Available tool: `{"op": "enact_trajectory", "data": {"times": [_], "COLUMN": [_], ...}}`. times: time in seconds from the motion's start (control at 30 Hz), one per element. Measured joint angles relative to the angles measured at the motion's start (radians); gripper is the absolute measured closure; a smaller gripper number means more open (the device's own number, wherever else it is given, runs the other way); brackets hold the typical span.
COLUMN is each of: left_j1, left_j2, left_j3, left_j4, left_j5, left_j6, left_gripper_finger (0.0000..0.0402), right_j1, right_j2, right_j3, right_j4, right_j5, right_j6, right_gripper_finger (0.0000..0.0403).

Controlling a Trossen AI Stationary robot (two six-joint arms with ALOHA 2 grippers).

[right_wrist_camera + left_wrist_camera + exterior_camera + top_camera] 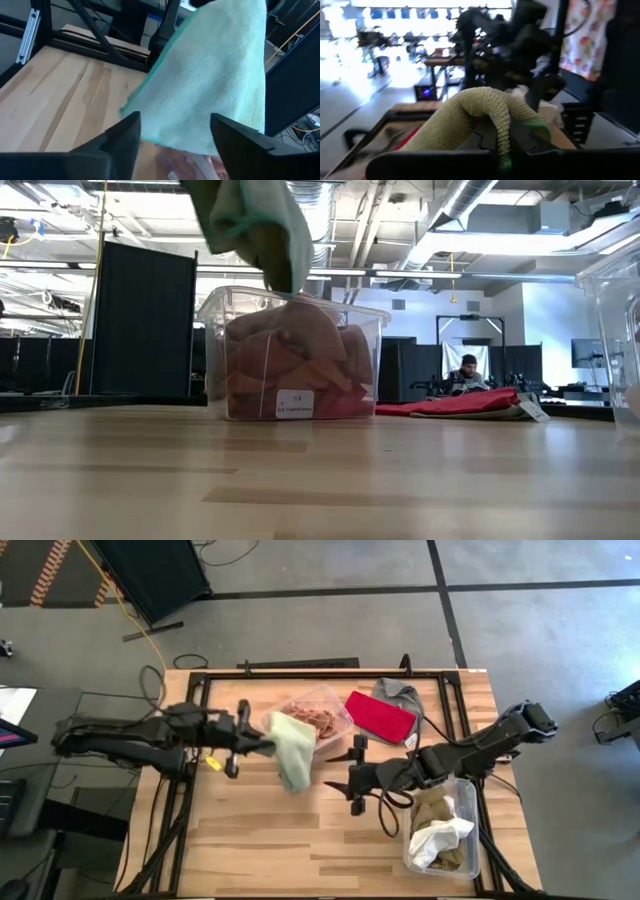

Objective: Sort towels by color in basket
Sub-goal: Put the green towel into the bottom transparent bin

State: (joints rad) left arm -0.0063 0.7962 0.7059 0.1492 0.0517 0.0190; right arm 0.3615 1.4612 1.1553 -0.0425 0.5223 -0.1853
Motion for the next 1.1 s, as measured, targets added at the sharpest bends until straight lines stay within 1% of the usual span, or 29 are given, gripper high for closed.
{"op": "enact_trajectory", "data": {"times": [0.13, 0.3, 0.37, 0.43, 0.57, 0.67, 0.8, 0.9, 1.0, 1.1], "left_j1": [-0.074, -0.133, -0.145, -0.151, -0.163, -0.174, -0.186, -0.195, -0.203, -0.207], "left_j2": [0.112, 0.223, 0.263, 0.304, 0.383, 0.443, 0.506, 0.533, 0.535, 0.53], "left_j3": [0.0, 0.001, 0.011, 0.036, 0.096, 0.144, 0.203, 0.227, 0.227, 0.226], "left_j4": [0.169, 0.36, 0.396, 0.399, 0.394, 0.392, 0.36, 0.315, 0.309, 0.308], "left_j5": [0.0, 0.033, 0.047, 0.05, 0.067, 0.082, 0.105, 0.106, 0.106, 0.107], "left_j6": [0.057, 0.111, 0.112, 0.117, 0.135, 0.155, 0.168, 0.172, 0.177, 0.179], "left_gripper_finger": [0.04, 0.04, 0.04, 0.04, 0.04, 0.04, 0.04, 0.04, 0.04, 0.04], "right_j1": [-0.021, -0.043, -0.045, -0.045, -0.058, -0.072, -0.076, -0.075, -0.074, -0.068], "right_j2": [0.0, 0.0, 0.0, 0.0, 0.038, 0.096, 0.159, 0.166, 0.162, 0.155], "right_j3": [0.0, 0.0, 0.0, 0.0, 0.001, 0.002, 0.0, 0.0, 0.0, 0.0], "right_j4": [0.002, 0.006, 0.021, 0.04, 0.093, 0.151, 0.186, 0.21, 0.219, 0.23], "right_j5": [-0.001, -0.001, -0.005, -0.045, -0.12, -0.187, -0.188, -0.187, -0.185, -0.183], "right_j6": [0.001, 0.012, 0.012, 0.012, 0.011, 0.011, 0.009, 0.008, 0.009, 0.003], "right_gripper_finger": [0.0091, 0.006, 0.0053, 0.005, 0.0049, 0.0049, 0.0049, 0.0056, 0.0075, 0.0106]}}
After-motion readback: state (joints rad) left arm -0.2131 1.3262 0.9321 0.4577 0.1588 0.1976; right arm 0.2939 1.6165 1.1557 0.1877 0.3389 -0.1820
